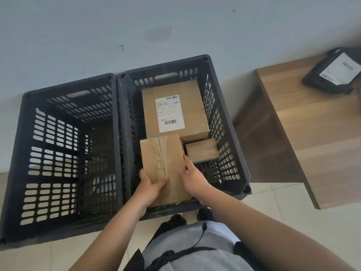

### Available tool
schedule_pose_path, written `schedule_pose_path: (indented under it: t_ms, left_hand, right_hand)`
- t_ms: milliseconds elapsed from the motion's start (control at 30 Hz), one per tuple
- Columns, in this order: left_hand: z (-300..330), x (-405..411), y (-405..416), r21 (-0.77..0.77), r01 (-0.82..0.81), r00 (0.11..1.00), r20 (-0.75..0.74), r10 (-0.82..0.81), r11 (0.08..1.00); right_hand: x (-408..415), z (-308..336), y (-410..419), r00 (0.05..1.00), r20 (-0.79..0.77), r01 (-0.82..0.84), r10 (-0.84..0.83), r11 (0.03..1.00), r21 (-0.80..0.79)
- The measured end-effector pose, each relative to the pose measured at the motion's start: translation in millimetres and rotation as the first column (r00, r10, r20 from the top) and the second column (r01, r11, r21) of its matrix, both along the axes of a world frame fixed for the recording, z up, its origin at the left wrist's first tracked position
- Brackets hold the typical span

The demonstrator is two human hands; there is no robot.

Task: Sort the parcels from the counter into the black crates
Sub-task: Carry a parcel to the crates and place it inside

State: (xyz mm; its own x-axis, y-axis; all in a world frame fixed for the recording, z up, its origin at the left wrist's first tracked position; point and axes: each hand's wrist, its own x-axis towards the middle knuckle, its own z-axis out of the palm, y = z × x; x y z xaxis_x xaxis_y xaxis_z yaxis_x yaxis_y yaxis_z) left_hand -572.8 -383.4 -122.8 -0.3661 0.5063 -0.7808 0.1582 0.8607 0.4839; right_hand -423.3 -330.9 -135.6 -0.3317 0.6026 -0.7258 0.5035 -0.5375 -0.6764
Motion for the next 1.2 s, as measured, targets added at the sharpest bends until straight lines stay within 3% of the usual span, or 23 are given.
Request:
schedule_pose_path:
  t_ms: [333,667,767,867,933,1000,1033,1067,1133,1200]
  left_hand:
    - [-44,8,24,-0.165,0.021,0.999,-0.043,-0.029,0.986]
    - [-51,-1,36,-0.223,-0.019,1.0,-0.012,0.016,0.975]
    - [-39,-5,32,-0.105,0.046,0.996,-0.071,-0.053,0.993]
    - [-2,-18,19,0.206,0.244,0.94,-0.289,-0.18,0.948]
    - [29,-32,8,0.424,0.348,0.866,-0.486,-0.114,0.836]
    - [42,-54,0,0.47,0.376,0.781,-0.625,-0.001,0.799]
    - [37,-68,-2,0.437,0.326,0.78,-0.625,0.023,0.838]
    - [34,-77,-3,0.37,0.228,0.834,-0.552,0.016,0.901]
    - [25,-83,-5,0.235,-0.003,0.969,-0.238,0.06,0.972]
    - [12,-78,-9,0.214,-0.134,0.989,-0.035,0.145,0.968]
  right_hand:
    - [-8,-39,28,0.992,0.122,-0.008,0.031,0.983,-0.184]
    - [-16,-53,35,0.989,0.145,0.05,-0.017,0.972,-0.229]
    - [-11,-55,33,0.99,0.138,0.039,-0.001,0.963,-0.268]
    - [-3,-55,38,0.994,0.102,0.077,-0.039,0.911,-0.405]
    - [-2,-58,42,0.996,0.073,0.077,-0.048,0.877,-0.474]
    - [-4,-58,46,0.998,0.054,0.058,-0.037,0.868,-0.493]
    - [-5,-59,48,0.999,0.043,0.051,-0.033,0.867,-0.496]
    - [-5,-60,49,0.999,0.029,0.044,-0.034,0.867,-0.497]
    - [-4,-64,50,0.999,0.008,0.038,-0.04,0.865,-0.5]
    - [-4,-67,49,0.999,-0.014,0.036,-0.05,0.864,-0.502]
